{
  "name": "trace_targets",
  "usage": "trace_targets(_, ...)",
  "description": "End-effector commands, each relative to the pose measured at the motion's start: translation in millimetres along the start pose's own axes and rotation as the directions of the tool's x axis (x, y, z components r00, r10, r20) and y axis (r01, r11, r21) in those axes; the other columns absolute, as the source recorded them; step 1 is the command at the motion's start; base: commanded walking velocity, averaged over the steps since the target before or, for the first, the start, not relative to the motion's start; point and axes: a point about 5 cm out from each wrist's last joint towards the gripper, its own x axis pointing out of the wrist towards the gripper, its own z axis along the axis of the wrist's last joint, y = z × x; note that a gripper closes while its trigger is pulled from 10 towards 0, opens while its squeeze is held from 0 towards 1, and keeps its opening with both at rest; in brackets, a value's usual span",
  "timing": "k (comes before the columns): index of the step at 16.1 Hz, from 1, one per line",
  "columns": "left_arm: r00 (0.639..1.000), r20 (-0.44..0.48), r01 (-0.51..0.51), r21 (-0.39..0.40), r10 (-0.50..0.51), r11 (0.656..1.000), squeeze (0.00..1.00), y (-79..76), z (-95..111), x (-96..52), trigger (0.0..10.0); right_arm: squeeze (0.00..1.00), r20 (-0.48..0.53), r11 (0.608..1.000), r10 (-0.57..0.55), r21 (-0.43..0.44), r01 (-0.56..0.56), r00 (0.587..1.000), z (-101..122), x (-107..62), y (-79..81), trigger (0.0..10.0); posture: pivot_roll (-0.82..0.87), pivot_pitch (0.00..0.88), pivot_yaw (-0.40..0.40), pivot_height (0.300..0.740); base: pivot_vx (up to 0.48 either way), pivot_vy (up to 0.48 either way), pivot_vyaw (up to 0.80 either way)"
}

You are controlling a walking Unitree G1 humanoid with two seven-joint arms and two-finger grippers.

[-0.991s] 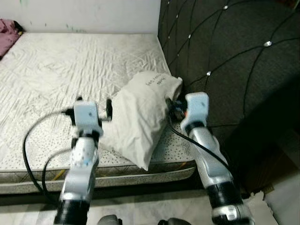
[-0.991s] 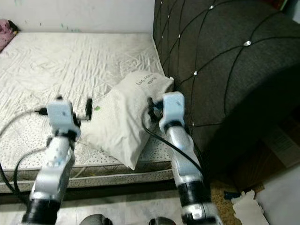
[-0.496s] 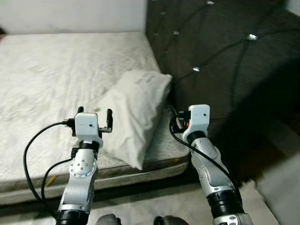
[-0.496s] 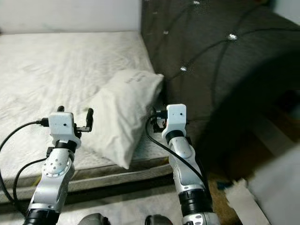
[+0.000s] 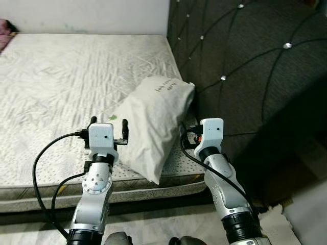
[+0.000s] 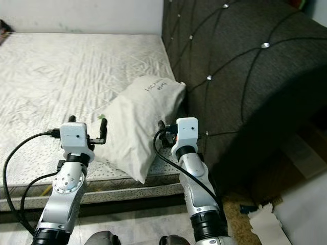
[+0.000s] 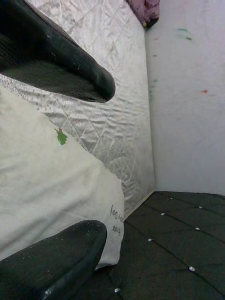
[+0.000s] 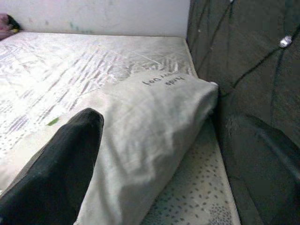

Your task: Clean up the room

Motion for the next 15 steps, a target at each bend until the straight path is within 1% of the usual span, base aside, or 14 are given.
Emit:
trace_targets(1,1.000,0.009,-0.022,0.025,0.021,0.999,0.00,0.3,-0.1,0.4,10.0,0.00,0.024,1.000,0.001,-0.006,-0.001,1.000,6.0,0.9,-2.0,10.0,0.10,0.000,-0.042,0.740,0.000,0.000,0.00)
trace_targets(2,0.999,-0.001,-0.043,0.033,0.043,0.999,0.00,2.1,-2.0,1.4,10.0,0.00,0.017,1.000,0.006,-0.008,-0.006,1.000,4.8,1.0,-1.3,10.0,0.10,0.000,-0.044,0.740,0.000,0.000,0.00)
trace_targets(4,0.998,-0.017,-0.059,0.015,0.060,0.998,0.00,4.6,-4.1,2.3,10.0,0.00,0.008,1.000,0.014,-0.010,-0.014,1.000,2.7,1.3,0.3,10.0,0.10,0.000,-0.046,0.740,0.000,0.000,0.00)
trace_targets(10,0.999,-0.005,-0.052,0.012,0.052,0.999,0.00,3.5,-1.8,4.3,10.0,0.00,0.011,0.998,0.059,-0.017,-0.059,0.998,3.5,1.8,5.0,10.0,0.10,0.000,-0.049,0.740,0.000,0.000,0.00)
trace_targets(13,0.999,-0.006,-0.047,0.007,0.047,0.999,0.00,2.3,-1.5,5.1,10.0,0.00,0.009,0.998,0.065,-0.021,-0.065,0.998,4.2,2.6,4.1,10.0,0.09,0.000,-0.050,0.710,0.000,0.000,0.00)
trace_targets(15,0.998,-0.010,-0.060,0.005,0.061,0.998,0.00,3.4,-1.7,5.1,10.0,0.00,0.008,0.998,0.066,-0.022,-0.066,0.998,4.1,2.6,3.8,10.0,0.09,0.000,-0.049,0.685,0.000,0.000,0.00)
